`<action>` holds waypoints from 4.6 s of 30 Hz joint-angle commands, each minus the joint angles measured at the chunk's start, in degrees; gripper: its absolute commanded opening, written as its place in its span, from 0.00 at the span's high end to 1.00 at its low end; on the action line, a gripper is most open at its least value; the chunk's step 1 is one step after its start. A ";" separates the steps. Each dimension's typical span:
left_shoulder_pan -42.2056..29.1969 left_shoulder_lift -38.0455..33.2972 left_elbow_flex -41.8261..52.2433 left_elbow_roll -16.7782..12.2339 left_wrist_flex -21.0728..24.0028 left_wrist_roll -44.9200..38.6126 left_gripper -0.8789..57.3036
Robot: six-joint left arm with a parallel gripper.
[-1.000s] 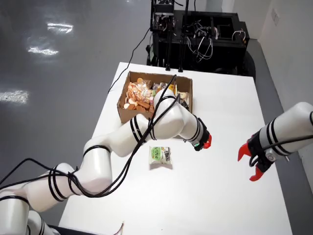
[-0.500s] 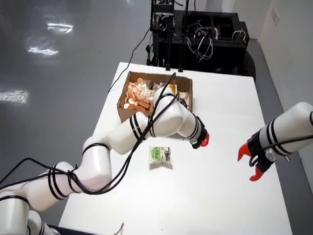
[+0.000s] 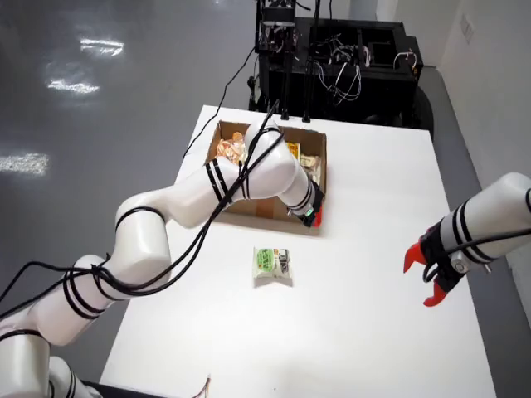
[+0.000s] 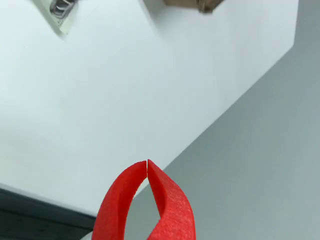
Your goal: Grasp a snack and put it in the bin.
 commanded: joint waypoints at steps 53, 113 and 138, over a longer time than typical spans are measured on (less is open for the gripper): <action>8.62 17.19 3.14 7.95 -4.47 -41.12 0.29; 11.20 22.88 5.86 9.64 -14.22 -42.10 0.55; 6.97 25.60 -3.81 13.42 -7.13 -40.73 0.99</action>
